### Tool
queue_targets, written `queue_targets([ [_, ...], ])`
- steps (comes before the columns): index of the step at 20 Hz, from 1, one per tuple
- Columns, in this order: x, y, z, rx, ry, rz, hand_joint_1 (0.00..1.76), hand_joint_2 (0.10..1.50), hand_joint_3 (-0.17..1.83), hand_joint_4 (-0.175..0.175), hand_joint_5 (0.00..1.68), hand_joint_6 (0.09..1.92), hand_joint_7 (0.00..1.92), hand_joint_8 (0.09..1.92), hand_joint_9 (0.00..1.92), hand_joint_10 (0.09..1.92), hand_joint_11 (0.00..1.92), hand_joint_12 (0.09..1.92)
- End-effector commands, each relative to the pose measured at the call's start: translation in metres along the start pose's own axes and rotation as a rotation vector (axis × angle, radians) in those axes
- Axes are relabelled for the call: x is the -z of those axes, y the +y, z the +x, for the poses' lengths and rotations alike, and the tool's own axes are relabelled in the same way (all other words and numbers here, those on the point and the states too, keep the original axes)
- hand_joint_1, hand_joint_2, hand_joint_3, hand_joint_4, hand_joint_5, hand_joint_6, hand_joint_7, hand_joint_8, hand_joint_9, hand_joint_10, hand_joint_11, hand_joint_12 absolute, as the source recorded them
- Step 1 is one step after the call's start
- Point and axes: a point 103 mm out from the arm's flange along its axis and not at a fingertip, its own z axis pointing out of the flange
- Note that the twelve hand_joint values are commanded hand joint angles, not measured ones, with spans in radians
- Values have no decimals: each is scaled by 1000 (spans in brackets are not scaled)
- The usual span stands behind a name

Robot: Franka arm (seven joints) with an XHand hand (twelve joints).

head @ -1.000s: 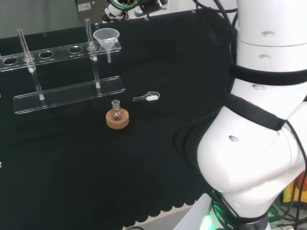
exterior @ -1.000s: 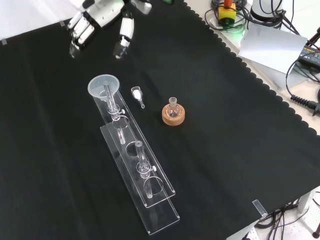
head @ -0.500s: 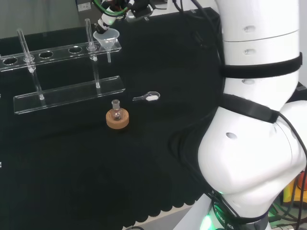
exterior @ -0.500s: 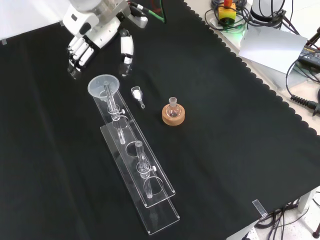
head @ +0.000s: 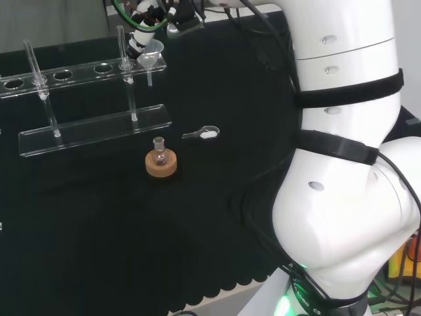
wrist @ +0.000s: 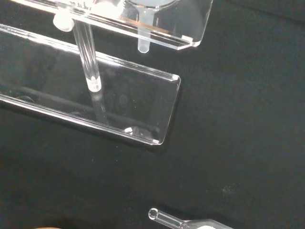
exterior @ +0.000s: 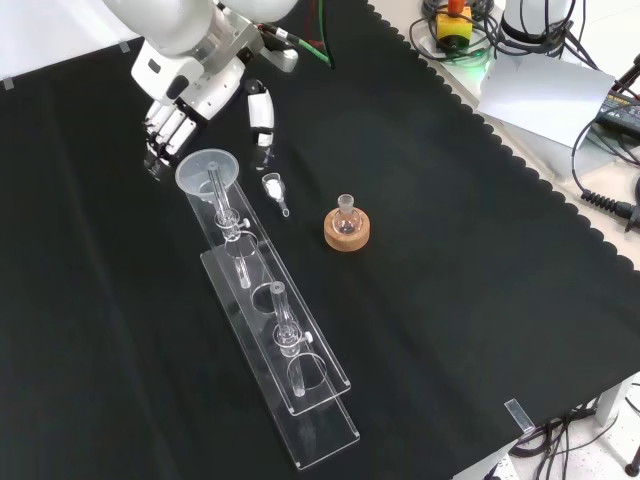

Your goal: Pick up the funnel from the transparent funnel stand.

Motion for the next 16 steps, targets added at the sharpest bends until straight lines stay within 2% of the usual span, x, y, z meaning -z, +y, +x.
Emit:
queue_targets([
  [1,-7,5,4,6,-24,17,402,767,218,-15,0,87,0,263,33,875,194,1506],
  [16,-14,13,-3,-20,-92,33,522,766,205,-16,0,87,0,225,17,892,258,1462],
])
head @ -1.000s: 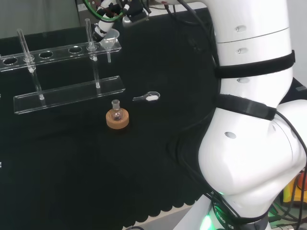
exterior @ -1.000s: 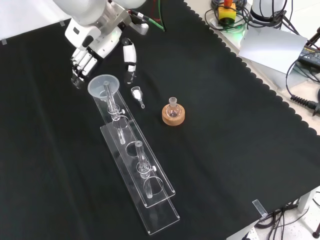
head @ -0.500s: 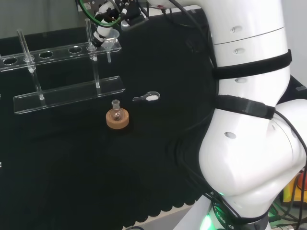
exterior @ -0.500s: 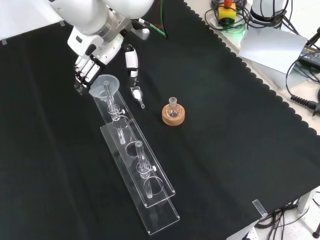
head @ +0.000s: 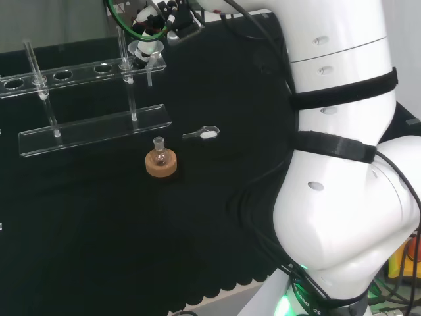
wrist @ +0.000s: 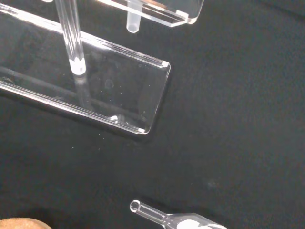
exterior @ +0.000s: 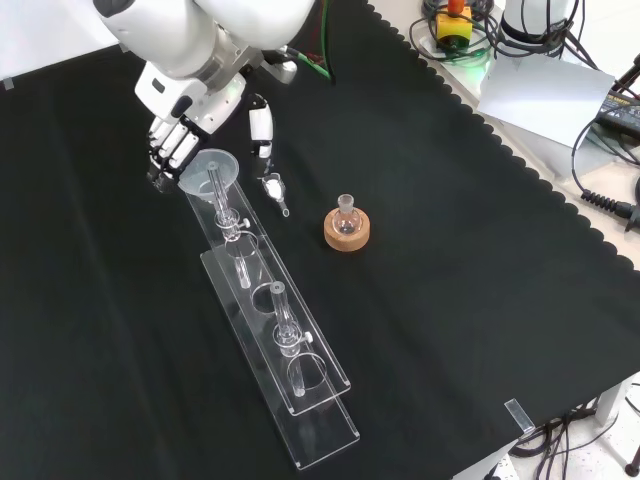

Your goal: Pick up the funnel from the transparent funnel stand.

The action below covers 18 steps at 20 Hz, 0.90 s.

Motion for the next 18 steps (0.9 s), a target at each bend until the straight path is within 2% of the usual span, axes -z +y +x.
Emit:
queue_targets([
  [1,-1,3,-2,-10,-30,12,526,766,205,-17,0,87,0,223,24,896,263,1461],
  [18,-3,11,-3,-21,-76,43,599,778,227,-10,11,87,0,338,208,847,322,1414],
])
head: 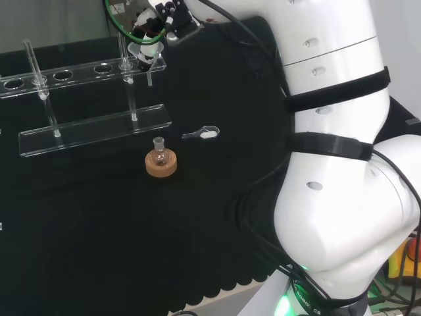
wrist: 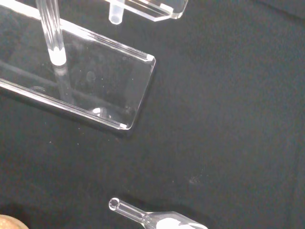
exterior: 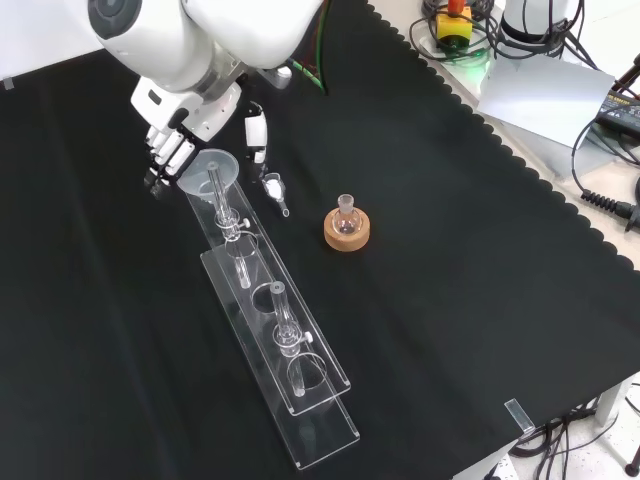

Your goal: Pick up the funnel from the transparent funnel stand.

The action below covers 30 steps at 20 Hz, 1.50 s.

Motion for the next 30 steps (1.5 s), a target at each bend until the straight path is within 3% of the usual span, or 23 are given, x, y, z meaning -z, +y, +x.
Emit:
queue_targets([
  [1,-1,2,0,-5,-28,15,611,777,239,-8,21,87,0,357,228,830,324,1409],
  [8,2,3,0,-6,-49,7,656,755,325,5,96,87,0,485,348,744,334,1387],
  [10,3,3,0,-6,-60,-5,664,744,366,2,136,87,17,543,460,695,353,1367],
  [17,11,0,3,-20,-126,-71,731,711,506,-6,424,87,385,626,909,586,496,1290],
  [23,23,-8,-1,-48,-161,-123,800,711,518,1,588,109,497,632,997,582,574,1242],
  [30,49,-33,-13,-73,-162,-143,823,712,517,0,623,136,514,627,1017,570,604,1214],
])
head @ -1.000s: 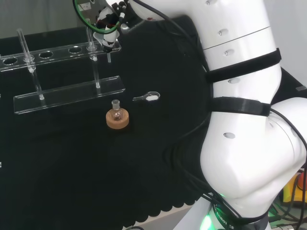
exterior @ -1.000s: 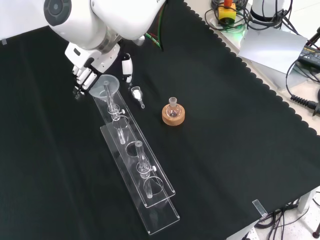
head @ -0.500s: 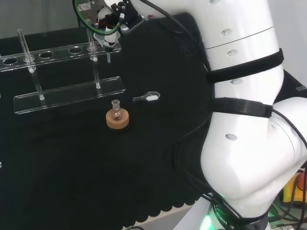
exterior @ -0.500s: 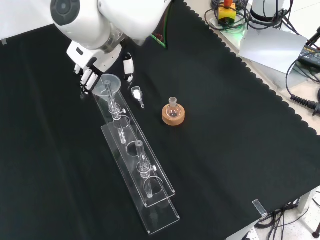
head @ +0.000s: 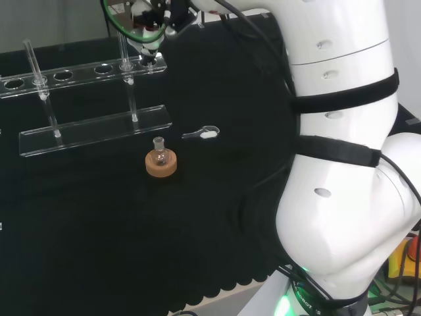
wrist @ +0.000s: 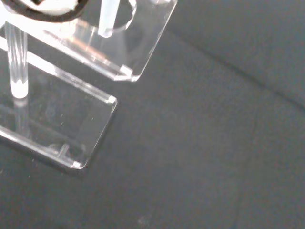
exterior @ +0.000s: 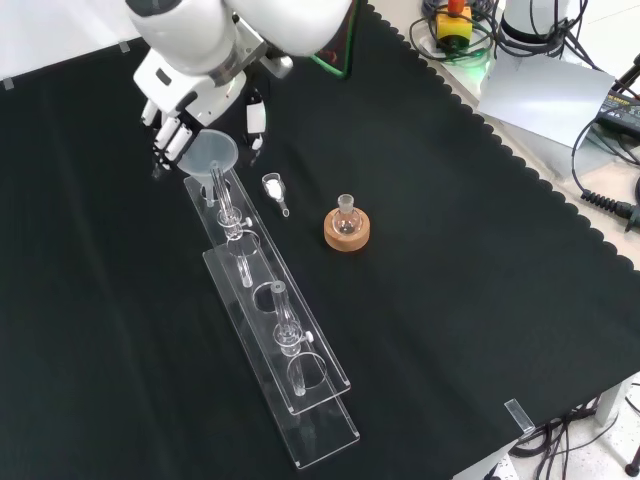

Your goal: Pick up the funnel from the transparent funnel stand.

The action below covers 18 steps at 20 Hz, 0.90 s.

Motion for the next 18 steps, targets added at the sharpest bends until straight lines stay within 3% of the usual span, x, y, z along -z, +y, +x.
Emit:
queue_targets([
  [1,21,-19,-13,-28,-12,-15,824,713,517,-1,620,137,514,627,1017,569,606,1213],
  [9,42,-73,-28,-74,-15,-32,831,712,520,-6,605,139,508,624,1018,563,619,1204],
  [18,43,-140,-27,-112,-2,-39,835,710,528,-8,600,151,509,627,1024,556,636,1193],
])
